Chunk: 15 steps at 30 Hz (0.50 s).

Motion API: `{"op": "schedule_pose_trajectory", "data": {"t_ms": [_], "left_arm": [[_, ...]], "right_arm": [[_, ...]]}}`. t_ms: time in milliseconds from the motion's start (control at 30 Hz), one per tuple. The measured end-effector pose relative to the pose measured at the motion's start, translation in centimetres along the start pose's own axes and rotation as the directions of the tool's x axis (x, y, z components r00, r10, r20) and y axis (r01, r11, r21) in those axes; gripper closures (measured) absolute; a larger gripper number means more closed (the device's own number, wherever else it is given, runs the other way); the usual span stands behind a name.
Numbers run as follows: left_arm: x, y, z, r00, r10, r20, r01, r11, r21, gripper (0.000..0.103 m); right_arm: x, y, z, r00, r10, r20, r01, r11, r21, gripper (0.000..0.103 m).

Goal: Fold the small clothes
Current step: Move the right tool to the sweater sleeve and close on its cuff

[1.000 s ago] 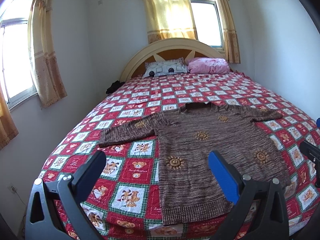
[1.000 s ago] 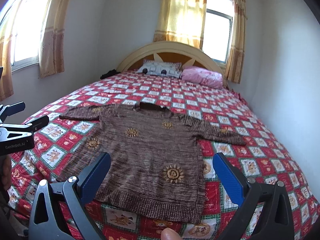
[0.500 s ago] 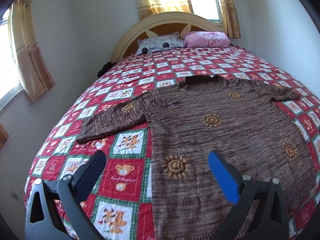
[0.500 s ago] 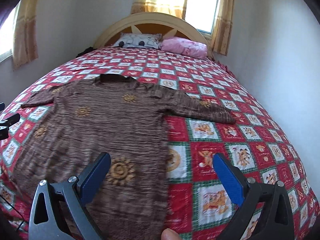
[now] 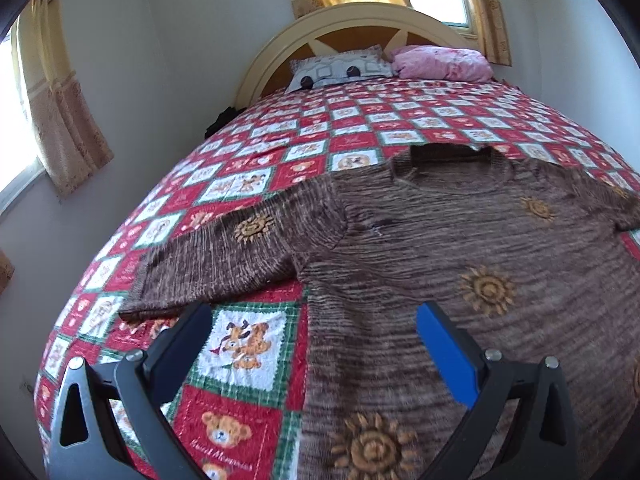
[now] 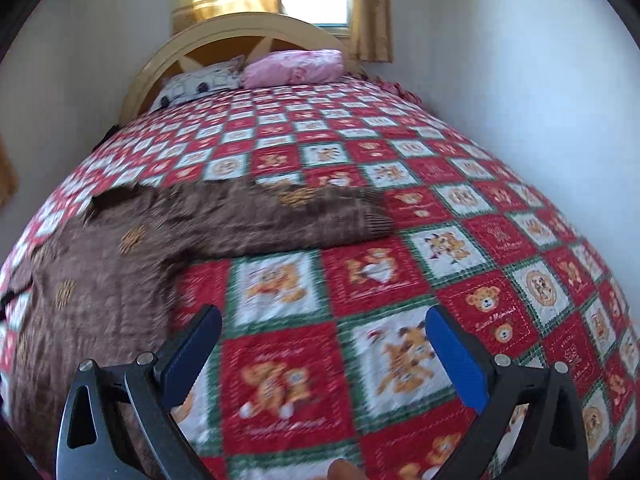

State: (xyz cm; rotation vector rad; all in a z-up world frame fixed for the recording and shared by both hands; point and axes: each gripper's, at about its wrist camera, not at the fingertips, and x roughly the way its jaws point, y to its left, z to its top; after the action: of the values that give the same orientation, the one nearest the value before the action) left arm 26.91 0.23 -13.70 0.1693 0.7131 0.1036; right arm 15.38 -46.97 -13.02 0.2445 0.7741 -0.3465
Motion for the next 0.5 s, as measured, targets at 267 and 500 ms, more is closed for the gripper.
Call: {"op": "schedule_pose_trajectory", "data": {"t_ms": [267, 500], "left_arm": [[4.6, 0.4, -0.9, 0.994, 0.027, -0.103, -0.031, 0.999, -0.038, 0.000], [5.6, 0.1, -1.6, 0.988, 0.007, -0.152, -0.014, 0.999, -0.046, 0.000]], "right_arm": [[7.0, -5.1, 3.0, 0.989, 0.118, -0.084, -0.093, 0.963, 0.253, 0.028], [11.9, -7.3, 4.6, 0.983, 0.151, -0.102, -0.100, 0.917, 0.387, 0.040]]}}
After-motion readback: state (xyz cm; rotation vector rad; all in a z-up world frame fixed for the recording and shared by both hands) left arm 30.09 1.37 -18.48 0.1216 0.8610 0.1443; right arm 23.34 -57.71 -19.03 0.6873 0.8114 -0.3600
